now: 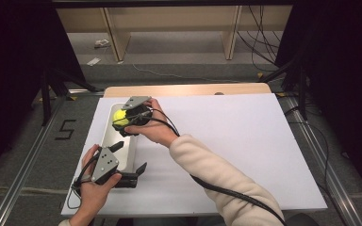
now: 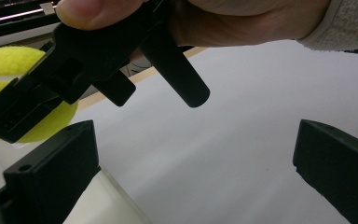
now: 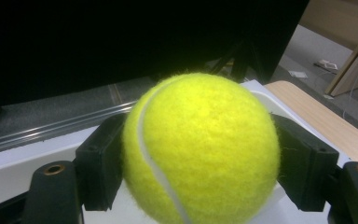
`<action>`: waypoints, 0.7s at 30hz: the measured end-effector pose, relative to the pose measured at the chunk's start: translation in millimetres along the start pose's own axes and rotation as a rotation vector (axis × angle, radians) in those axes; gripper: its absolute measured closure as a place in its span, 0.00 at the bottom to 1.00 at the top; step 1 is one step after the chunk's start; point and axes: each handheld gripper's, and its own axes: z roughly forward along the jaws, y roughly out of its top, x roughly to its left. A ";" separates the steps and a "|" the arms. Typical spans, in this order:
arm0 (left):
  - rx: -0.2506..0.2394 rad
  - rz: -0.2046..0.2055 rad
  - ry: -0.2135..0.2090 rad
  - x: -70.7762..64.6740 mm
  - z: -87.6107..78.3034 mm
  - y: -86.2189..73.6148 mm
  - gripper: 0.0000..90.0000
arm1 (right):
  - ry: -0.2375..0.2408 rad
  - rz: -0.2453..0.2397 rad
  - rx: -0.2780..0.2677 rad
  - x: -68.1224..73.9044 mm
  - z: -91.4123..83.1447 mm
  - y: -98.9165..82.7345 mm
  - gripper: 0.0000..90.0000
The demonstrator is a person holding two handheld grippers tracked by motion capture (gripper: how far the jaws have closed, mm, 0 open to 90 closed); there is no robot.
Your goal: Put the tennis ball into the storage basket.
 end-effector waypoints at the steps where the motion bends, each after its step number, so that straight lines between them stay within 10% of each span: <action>1: 0.000 0.000 0.000 0.0 0.0 0.1 0.00 | 0.001 -0.001 0.003 -0.1 0.5 -0.1 0.30; 21: 0.001 0.001 -0.001 0.2 -0.4 0.0 0.00 | 0.008 0.003 0.011 0.9 9.3 1.3 0.30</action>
